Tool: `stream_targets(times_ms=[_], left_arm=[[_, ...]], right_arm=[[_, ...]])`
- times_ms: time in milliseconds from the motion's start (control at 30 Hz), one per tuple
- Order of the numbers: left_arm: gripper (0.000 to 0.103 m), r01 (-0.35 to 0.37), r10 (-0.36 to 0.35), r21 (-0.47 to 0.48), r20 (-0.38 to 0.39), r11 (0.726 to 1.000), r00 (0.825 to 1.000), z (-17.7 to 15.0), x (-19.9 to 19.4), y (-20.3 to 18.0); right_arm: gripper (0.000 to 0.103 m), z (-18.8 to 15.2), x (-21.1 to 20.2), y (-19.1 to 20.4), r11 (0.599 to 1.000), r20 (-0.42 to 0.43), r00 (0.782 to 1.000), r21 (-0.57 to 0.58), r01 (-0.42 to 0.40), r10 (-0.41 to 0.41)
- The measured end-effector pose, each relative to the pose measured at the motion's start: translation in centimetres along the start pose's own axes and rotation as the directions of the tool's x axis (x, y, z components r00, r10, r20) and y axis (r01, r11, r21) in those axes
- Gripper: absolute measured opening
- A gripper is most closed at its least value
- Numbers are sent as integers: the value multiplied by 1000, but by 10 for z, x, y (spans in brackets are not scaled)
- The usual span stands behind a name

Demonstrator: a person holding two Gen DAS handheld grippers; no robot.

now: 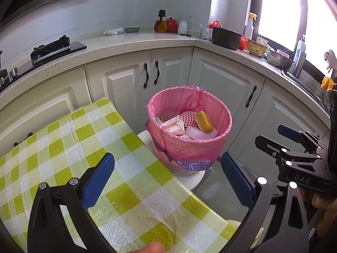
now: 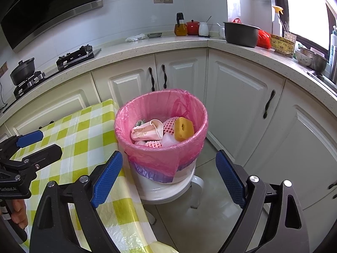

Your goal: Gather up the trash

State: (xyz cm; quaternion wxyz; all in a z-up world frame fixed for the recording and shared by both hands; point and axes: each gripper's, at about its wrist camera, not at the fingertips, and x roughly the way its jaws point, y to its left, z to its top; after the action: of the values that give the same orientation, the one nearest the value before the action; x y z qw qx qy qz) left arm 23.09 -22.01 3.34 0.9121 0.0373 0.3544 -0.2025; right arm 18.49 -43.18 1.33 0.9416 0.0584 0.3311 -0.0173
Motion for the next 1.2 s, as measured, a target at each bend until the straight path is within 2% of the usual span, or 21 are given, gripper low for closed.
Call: stream_targets(times_ms=[1200], left_arm=[[98,0,0,-3,3,1000,1000,1,-1,-2]], right_arm=[[85,3,1,-1,1000,6,1000,-7,-5,6]])
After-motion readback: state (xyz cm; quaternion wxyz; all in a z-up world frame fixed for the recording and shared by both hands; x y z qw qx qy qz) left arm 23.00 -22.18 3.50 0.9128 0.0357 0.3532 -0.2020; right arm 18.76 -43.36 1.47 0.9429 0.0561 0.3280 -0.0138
